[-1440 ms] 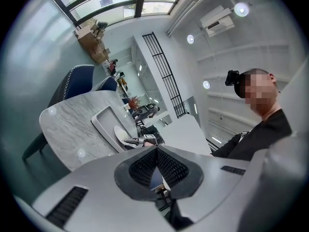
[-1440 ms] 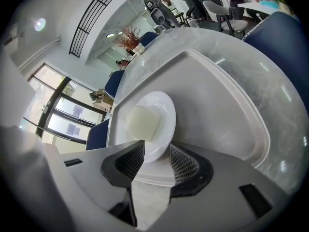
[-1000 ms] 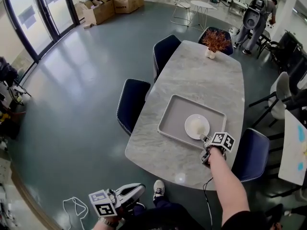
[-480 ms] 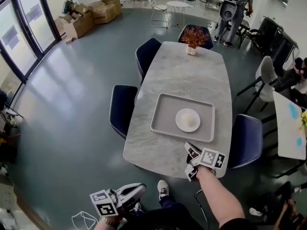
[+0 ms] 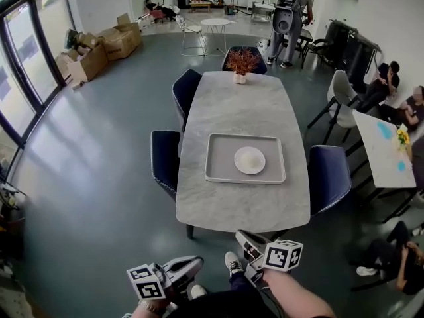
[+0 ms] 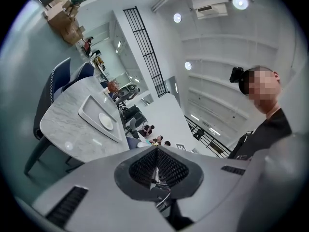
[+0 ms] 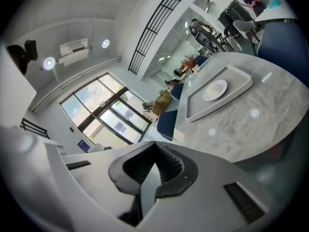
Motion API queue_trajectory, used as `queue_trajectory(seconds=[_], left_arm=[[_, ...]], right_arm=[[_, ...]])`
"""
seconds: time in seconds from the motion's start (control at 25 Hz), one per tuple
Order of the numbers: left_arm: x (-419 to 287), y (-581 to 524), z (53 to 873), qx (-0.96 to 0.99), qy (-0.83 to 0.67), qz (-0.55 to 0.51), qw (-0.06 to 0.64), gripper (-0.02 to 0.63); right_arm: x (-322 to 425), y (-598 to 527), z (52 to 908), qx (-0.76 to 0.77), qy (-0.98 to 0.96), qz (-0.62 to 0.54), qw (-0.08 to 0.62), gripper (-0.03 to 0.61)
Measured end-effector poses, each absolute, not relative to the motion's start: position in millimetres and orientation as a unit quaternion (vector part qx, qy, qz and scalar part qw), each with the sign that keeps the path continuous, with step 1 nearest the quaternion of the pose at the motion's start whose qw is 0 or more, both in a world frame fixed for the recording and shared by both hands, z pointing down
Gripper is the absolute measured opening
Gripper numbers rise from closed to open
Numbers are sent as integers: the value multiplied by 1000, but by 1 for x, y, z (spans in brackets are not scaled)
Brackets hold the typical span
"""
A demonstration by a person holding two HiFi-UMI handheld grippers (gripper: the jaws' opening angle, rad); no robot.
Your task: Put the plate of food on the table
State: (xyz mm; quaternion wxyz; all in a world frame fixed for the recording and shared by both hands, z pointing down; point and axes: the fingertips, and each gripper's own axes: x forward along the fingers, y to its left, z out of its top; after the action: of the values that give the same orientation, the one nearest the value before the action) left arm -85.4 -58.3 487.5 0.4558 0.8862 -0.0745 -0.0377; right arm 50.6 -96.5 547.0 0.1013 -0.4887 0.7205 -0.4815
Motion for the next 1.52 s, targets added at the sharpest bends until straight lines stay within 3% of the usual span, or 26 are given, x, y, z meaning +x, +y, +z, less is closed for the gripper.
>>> queue_trajectory(seconds=[0.52, 1.52], left_arm=[[-126, 31, 505, 886, 37, 19, 461, 5], [-118, 93, 496, 895, 73, 44, 439, 5]], right_arm=[[-58, 42, 532, -507, 731, -445, 103, 6], [-67, 120, 521, -517, 746, -408, 94, 6]])
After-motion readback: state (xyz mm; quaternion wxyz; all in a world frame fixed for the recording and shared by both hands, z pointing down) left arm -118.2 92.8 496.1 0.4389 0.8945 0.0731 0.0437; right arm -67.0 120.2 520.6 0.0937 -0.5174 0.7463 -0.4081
